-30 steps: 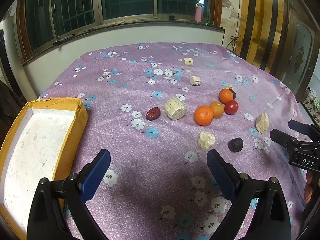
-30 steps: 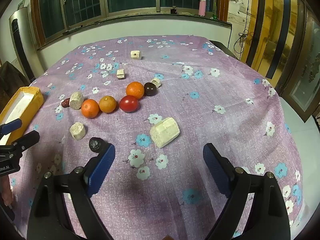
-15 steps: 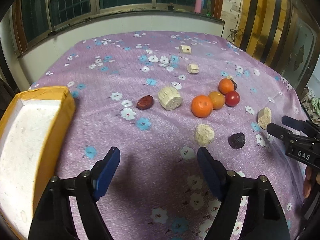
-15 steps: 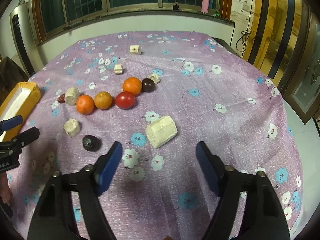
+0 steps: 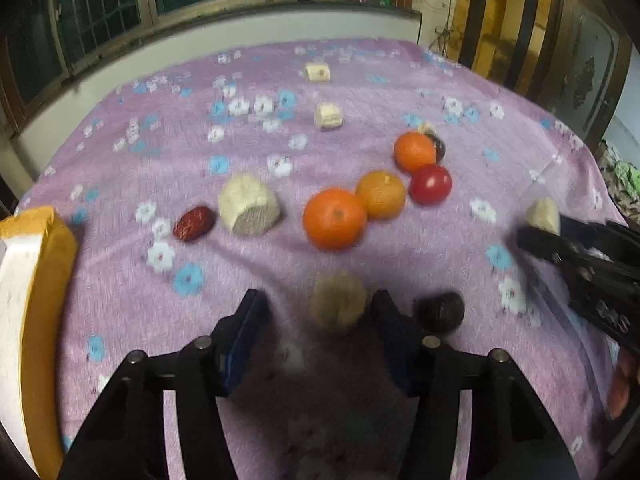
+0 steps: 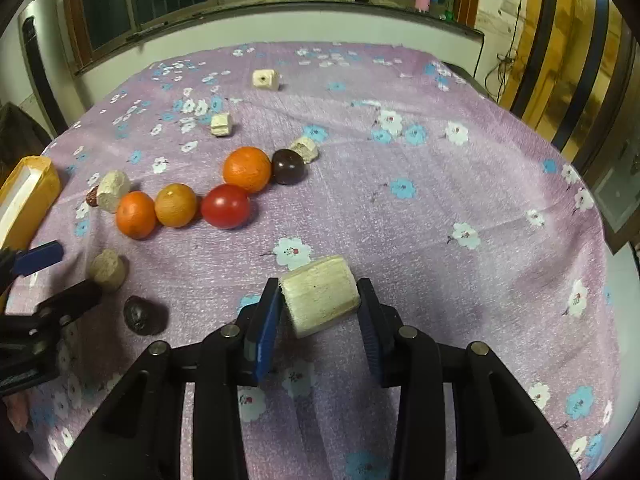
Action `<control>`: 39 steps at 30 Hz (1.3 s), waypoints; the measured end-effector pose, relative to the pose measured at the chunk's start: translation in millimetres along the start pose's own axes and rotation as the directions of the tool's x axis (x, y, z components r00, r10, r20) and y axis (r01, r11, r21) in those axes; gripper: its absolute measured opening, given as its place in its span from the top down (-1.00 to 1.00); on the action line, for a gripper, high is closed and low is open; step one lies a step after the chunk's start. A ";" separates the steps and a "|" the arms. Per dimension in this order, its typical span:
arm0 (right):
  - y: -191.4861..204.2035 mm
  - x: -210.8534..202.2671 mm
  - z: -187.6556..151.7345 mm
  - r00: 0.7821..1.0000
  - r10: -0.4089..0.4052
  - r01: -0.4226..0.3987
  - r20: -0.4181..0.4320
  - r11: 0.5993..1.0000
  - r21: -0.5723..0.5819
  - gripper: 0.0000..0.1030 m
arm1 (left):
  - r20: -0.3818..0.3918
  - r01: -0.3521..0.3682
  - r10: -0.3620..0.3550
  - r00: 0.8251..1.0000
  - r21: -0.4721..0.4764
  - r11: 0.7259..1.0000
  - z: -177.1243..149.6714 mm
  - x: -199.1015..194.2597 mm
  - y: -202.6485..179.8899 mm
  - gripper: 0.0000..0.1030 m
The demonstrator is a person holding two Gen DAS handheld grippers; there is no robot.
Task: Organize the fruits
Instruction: 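Close the left tool on the beige round ball while the right tool lifts the block, then carry both held items over the tray and open both tools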
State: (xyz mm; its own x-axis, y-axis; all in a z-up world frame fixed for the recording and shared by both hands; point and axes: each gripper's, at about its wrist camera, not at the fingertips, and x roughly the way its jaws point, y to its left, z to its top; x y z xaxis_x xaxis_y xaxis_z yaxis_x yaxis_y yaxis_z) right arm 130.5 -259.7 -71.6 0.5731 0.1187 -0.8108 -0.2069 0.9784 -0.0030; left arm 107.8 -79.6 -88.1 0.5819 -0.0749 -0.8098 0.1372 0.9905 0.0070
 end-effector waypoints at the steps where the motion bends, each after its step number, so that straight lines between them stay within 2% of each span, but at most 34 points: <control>1: -1.1 -2.5 -1.1 1.000 0.008 -0.008 0.004 1.000 0.009 0.24 | 0.002 0.006 -0.006 1.000 0.001 1.000 1.4 1.8 -1.5 0.09; 2: -1.7 -5.6 -2.5 1.000 0.008 -0.008 0.011 1.000 0.014 0.24 | 0.005 0.008 -0.008 1.000 -0.004 1.000 2.2 2.6 -0.8 0.27; 4: -3.6 -13.7 -5.3 1.000 0.017 -0.018 0.026 1.000 0.025 0.24 | 0.017 0.005 -0.005 1.000 0.001 1.000 2.1 2.5 -1.2 0.49; 8: -5.1 -29.5 -10.2 0.998 0.031 -0.033 0.056 0.999 0.036 0.24 | 0.021 0.018 -0.018 1.000 -0.001 1.000 -1.1 -5.9 1.2 0.50; 14: 0.3 -47.5 -11.9 0.994 0.047 -0.052 0.099 0.998 0.046 0.24 | 0.108 0.058 -0.053 0.993 -0.052 0.997 -9.3 -46.9 24.2 0.49; 17: 7.1 -59.9 -16.0 0.991 0.054 -0.059 0.119 0.998 0.038 0.24 | 0.133 0.047 -0.035 0.990 -0.085 0.995 -20.1 -66.1 40.1 0.50; 23: 33.3 -76.2 -24.9 0.985 0.097 -0.098 0.142 0.995 0.006 0.24 | 0.136 -0.020 0.045 0.990 -0.180 0.984 -49.3 -96.5 80.4 0.49; 27: 67.4 -84.1 -31.3 0.978 0.154 -0.147 0.141 0.987 -0.057 0.24 | 0.147 -0.071 0.112 0.983 -0.258 0.964 -70.3 -119.2 117.1 0.49; 31: 107.1 -86.8 -31.5 0.969 0.207 -0.190 0.132 0.974 -0.126 0.24 | 0.154 -0.150 0.211 0.965 -0.332 0.931 -89.7 -140.4 159.9 0.49; 34: 142.8 -86.1 -28.5 0.959 0.256 -0.233 0.118 0.956 -0.181 0.23 | 0.122 -0.207 0.273 0.954 -0.388 0.898 -103.9 -145.5 192.1 0.49; 39: 208.3 -84.0 -19.1 0.932 0.350 -0.316 0.092 0.910 -0.269 0.23 | 0.069 -0.268 0.334 0.940 -0.455 0.849 -121.7 -145.2 230.5 0.49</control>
State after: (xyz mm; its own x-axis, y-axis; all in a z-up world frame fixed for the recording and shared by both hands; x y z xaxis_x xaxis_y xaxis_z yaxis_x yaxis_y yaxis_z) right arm 24.1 -69.1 -15.3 0.5343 0.4690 -0.7032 -0.5825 0.8072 0.0958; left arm -42.6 173.5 -40.4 0.6485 0.2520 -0.7183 -0.4043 0.9136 -0.0444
